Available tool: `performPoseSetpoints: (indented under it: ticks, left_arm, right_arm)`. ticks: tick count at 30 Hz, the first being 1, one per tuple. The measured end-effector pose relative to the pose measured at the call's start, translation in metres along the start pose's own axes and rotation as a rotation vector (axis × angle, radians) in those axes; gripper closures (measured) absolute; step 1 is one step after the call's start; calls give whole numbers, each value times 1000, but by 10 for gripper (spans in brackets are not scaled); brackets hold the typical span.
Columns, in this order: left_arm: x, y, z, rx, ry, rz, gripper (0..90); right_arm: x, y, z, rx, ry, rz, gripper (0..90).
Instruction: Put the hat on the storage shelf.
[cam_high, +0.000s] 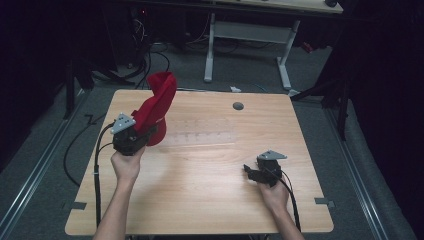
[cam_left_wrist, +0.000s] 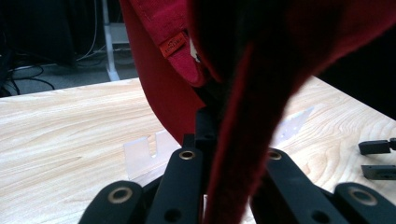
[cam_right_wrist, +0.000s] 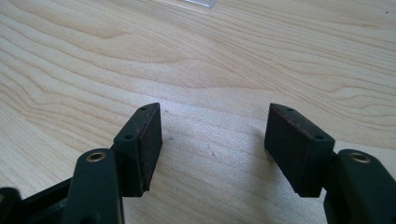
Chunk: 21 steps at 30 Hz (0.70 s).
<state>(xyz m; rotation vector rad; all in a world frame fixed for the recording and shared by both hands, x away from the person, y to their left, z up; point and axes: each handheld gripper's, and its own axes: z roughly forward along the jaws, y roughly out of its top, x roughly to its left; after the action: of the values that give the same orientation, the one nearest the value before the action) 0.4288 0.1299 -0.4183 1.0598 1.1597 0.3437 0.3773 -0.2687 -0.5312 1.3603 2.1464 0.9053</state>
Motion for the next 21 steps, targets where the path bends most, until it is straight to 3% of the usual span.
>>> performPoseSetpoints:
  ticks: [11,21]
  left_arm:
    - [11,-7,24,-13,44,4,849]
    - [17,-16,34,-10,97,33,849]
  right_arm:
    - [0,0,0,0,0,0,366]
    - [0,0,0,0,0,0,365]
